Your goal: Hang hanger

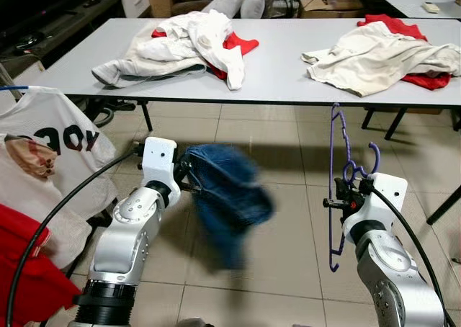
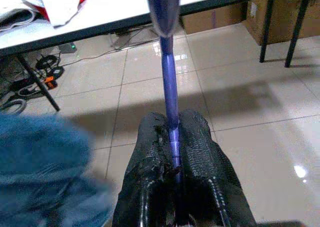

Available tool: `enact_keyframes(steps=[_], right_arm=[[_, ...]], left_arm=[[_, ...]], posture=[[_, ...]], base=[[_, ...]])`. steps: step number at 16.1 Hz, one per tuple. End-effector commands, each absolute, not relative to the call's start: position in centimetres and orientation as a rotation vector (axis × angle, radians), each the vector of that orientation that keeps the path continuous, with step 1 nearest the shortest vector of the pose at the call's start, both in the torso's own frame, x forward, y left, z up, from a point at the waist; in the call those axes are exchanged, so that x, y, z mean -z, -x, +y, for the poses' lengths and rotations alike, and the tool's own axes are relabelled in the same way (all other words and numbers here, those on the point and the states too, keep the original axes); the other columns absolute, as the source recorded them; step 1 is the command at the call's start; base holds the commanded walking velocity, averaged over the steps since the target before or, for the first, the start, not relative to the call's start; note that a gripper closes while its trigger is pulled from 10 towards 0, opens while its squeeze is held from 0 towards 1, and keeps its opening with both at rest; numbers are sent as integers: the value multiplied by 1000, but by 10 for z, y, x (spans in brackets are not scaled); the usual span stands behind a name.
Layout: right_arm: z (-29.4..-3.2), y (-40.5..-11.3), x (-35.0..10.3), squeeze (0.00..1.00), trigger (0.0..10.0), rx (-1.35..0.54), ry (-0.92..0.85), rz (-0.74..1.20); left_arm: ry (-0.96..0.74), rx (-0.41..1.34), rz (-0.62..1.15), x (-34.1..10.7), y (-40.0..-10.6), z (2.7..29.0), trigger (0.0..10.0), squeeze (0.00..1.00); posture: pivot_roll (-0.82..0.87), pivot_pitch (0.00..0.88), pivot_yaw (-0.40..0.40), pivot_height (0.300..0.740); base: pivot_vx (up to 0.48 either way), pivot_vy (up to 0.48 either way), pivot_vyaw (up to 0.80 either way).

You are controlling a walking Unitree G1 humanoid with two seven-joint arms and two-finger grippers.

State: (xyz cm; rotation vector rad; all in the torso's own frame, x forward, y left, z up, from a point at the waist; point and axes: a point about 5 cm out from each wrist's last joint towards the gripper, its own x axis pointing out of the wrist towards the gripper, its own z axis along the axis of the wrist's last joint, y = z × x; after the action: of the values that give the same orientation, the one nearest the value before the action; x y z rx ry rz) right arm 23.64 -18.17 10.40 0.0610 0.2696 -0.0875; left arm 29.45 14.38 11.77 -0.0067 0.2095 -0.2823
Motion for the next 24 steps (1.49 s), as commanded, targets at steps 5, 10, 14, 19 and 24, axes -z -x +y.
enact_keyframes(steps=[5, 10, 14, 19, 24], right_arm=[[-185, -239, -107, 0, 10000, 103, -49, 243], [-187, -241, -105, 0, 10000, 128, -41, 240], [-187, -245, -104, 0, 10000, 137, -35, 239], [-190, -248, -105, 0, 10000, 149, -25, 231], [-191, -249, -111, 0, 10000, 111, -25, 213]], left_arm=[[20, 289, 179, -123, -300, 139, 10000, 0], [7, 313, 181, -121, -301, 134, 10000, 0], [-9, 322, 192, -118, -300, 134, 10000, 0], [-8, 311, 189, -118, -302, 134, 10000, 0], [-21, 314, 144, -123, -304, 133, 10000, 0]], posture=[[-90, 0, 71, 740], [-84, 0, 70, 740], [-82, 0, 61, 740], [-85, 0, 58, 740], [-88, 0, 56, 740]], base=[[0, 228, 0], [0, 320, 0], [0, 345, 0], [0, 186, 0], [0, 0, 0]])
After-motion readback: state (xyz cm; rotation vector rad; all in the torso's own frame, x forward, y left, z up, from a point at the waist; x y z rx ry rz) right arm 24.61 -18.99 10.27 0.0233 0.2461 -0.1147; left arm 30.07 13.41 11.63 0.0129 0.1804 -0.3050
